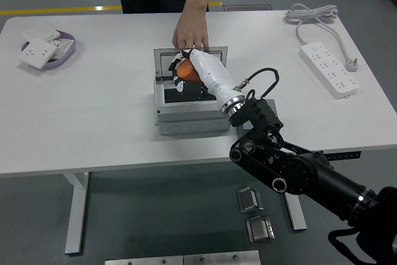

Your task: Pick up the cylinder from the cube,place it in the box,flap close box

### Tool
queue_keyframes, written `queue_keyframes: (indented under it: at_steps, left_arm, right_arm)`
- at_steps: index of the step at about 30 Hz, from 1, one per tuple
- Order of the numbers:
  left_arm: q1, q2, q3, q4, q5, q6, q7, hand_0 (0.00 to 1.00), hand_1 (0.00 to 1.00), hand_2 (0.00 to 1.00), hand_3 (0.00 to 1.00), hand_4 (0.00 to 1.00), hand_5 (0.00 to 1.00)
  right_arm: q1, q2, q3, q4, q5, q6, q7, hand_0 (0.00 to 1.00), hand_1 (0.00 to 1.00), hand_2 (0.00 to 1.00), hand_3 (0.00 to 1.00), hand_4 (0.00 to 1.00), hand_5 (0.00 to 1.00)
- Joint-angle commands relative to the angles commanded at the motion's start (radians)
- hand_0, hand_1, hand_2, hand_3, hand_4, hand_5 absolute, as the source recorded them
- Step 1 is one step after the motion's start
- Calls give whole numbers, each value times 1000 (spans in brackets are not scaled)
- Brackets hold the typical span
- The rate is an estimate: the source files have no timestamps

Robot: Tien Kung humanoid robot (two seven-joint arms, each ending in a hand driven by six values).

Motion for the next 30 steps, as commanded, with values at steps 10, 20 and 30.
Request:
queue_keyframes:
  at_steps: [10,20,30]
  left_arm:
    - [-3,8,0,0,6,-2,6,596,619,568,605,651,279]
    - [-4,12,-6,0,14,-3,11,596,619,568,605,654,285]
    - [-4,11,-9,0,20,-2,13,596,619,568,605,654,289]
  right_arm:
    - [74,0,-91,-135,-216,62,-38,28,255,421,344,70,2]
    - [94,0,-115,-172,-282,113,-20,49,268,423,357,83,2]
    - [98,0,-113,-171,-287,125,-21,680,645,616,651,389,59]
